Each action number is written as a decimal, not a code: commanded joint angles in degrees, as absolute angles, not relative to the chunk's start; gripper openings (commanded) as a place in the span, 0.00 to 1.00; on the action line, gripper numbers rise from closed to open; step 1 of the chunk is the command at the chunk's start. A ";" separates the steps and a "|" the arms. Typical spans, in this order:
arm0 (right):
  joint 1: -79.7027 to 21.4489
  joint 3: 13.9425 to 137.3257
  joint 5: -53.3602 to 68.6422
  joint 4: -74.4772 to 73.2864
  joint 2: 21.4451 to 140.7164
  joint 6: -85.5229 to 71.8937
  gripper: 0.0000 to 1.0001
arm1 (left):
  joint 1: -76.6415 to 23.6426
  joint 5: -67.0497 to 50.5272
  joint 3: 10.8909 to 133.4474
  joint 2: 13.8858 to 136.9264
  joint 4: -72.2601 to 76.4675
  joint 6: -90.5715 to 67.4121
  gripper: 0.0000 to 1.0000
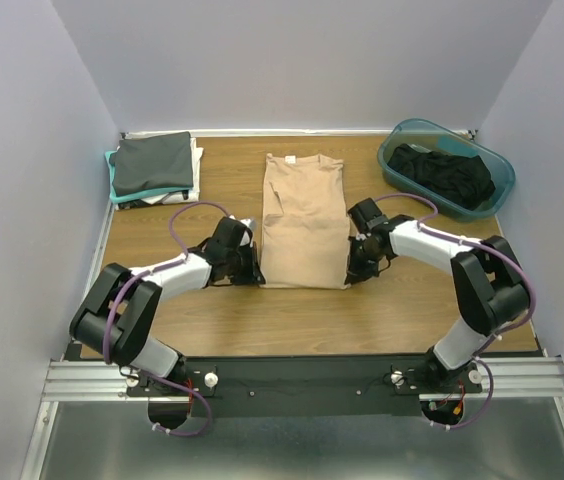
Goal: Fold and stack the t-shirts
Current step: Fold the tshirt
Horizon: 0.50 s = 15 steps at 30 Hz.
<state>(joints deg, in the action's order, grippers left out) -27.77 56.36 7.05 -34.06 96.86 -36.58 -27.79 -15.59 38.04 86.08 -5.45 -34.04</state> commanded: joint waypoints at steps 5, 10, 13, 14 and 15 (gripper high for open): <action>-30.58 48.87 6.94 -42.36 88.00 -38.67 0.00 | -31.89 -15.38 34.10 76.66 -14.67 -36.56 0.00; -32.69 45.80 7.03 -45.34 82.36 -41.13 0.00 | -36.29 -15.56 30.77 71.11 -16.96 -40.77 0.00; -34.36 45.09 6.68 -47.46 78.76 -43.32 0.00 | -39.28 -15.12 29.10 65.68 -18.80 -44.29 0.00; -34.97 45.09 6.77 -47.81 77.88 -44.03 0.00 | -39.81 -15.03 28.83 64.35 -19.24 -45.34 0.00; -36.11 45.00 6.77 -48.25 76.91 -45.51 0.00 | -40.86 -15.03 28.22 62.94 -20.29 -47.35 0.00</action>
